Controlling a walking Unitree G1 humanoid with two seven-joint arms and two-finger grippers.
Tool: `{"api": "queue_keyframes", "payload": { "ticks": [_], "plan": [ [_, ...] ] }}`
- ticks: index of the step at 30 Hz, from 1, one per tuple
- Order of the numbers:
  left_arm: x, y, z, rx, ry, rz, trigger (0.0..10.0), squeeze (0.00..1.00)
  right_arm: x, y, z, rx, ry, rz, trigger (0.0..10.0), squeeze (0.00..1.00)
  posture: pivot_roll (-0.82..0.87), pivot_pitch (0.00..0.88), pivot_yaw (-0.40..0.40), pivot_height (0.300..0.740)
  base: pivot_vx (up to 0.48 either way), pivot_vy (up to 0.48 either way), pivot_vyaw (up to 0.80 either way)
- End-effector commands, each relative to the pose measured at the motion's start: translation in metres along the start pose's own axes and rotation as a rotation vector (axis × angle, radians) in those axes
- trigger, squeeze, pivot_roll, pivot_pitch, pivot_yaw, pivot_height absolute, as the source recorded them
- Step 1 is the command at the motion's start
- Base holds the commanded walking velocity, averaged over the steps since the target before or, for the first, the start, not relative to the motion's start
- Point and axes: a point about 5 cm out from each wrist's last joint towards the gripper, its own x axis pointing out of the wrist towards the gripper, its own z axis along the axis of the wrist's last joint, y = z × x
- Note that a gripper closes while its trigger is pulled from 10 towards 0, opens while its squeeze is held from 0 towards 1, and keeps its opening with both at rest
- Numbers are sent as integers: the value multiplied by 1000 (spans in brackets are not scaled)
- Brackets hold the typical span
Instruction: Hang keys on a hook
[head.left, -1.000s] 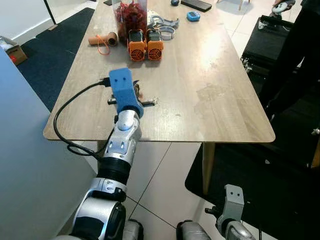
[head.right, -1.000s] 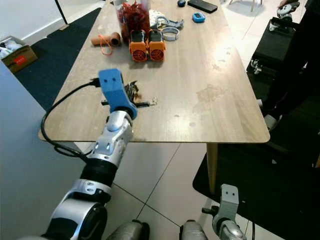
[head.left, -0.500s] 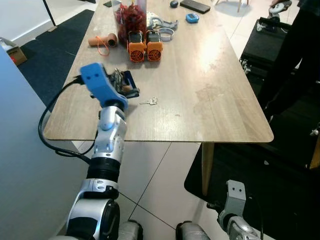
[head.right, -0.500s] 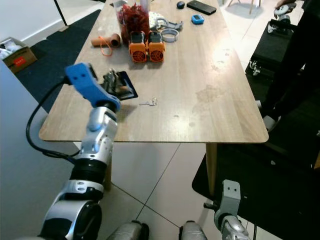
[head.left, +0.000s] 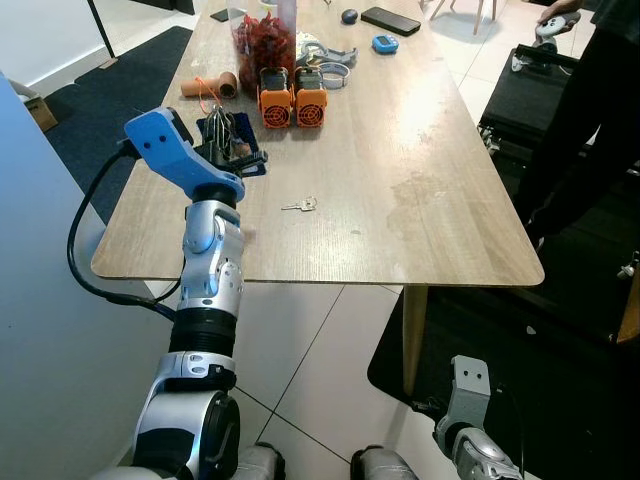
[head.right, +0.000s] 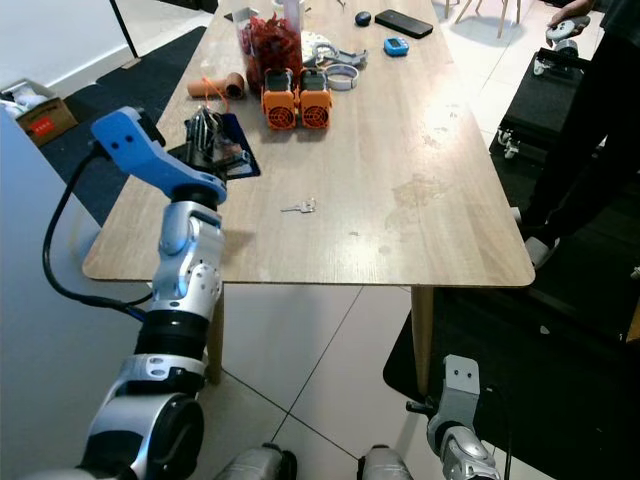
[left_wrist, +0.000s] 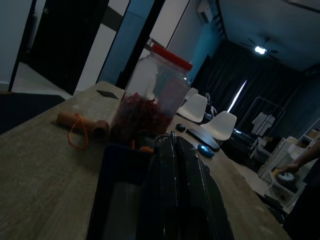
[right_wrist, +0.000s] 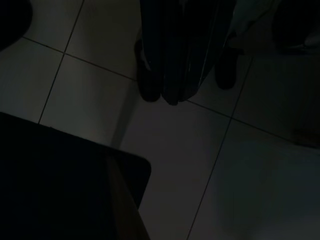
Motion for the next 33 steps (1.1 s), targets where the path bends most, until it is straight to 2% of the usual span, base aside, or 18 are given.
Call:
{"api": "queue_keyframes", "payload": {
  "ticks": [1, 2, 3, 5, 6, 7, 10, 19, 28, 29, 30, 32, 33],
  "plan": [
    [3, 1, 3, 7, -16, -1, 0, 0, -2, -3, -9, 24, 30, -17, 10000, 0, 43, 80, 0, 740, 0, 0, 0],
    [3, 1, 3, 7, -16, -1, 0, 0, -2, -3, -9, 24, 30, -17, 10000, 0, 43, 80, 0, 740, 0, 0, 0],
    [4, 4, 3, 93, -12, 21, 0, 0, -3, -3, -9, 24, 31, -18, 10000, 0, 44, 80, 0, 740, 0, 0, 0],
    [5, 7, 4, 198, -12, 48, 0, 0, -3, -3, -9, 25, 32, -18, 10000, 0, 44, 80, 0, 740, 0, 0, 0],
    [6, 15, 3, 290, 1, 102, 0, 0, -3, -3, -10, 26, 32, -18, 10000, 0, 46, 78, -1, 740, 0, 0, 0],
    [6, 15, 3, 290, 1, 102, 0, 0, -3, -3, -10, 26, 32, -18, 10000, 0, 46, 78, -1, 740, 0, 0, 0],
    [5, 31, 5, 431, 1, 203, 0, 0, -3, -3, -11, 27, 35, -18, 10000, 0, 44, 78, 0, 740, 0, 0, 0],
    [4, 33, 10, 437, -41, 223, 0, 0, -4, -4, -12, 25, 38, -17, 10000, 0, 43, 76, -4, 740, 0, 0, 0],
    [1, 34, 5, 435, -23, 227, 0, 0, -4, -4, -13, 21, 38, -16, 10000, 0, 41, 71, -7, 740, 0, 0, 0],
    [0, 37, 1, 368, 0, 209, 0, 0, -4, -5, -13, 20, 39, -16, 10000, 0, 43, 71, -7, 740, 0, 0, 0],
    [0, 37, 1, 368, 0, 209, 0, 0, -4, -5, -13, 20, 39, -16, 10000, 0, 43, 71, -7, 740, 0, 0, 0],
    [-2, 39, -3, 273, 16, 187, 0, 0, -4, -5, -13, 20, 39, -17, 10000, 0, 43, 71, -7, 740, 0, 0, 0],
    [-3, 42, -7, 154, 44, 162, 0, 0, -4, -5, -13, 20, 39, -17, 10000, 0, 42, 71, -7, 740, 0, 0, 0]
  ]
}}
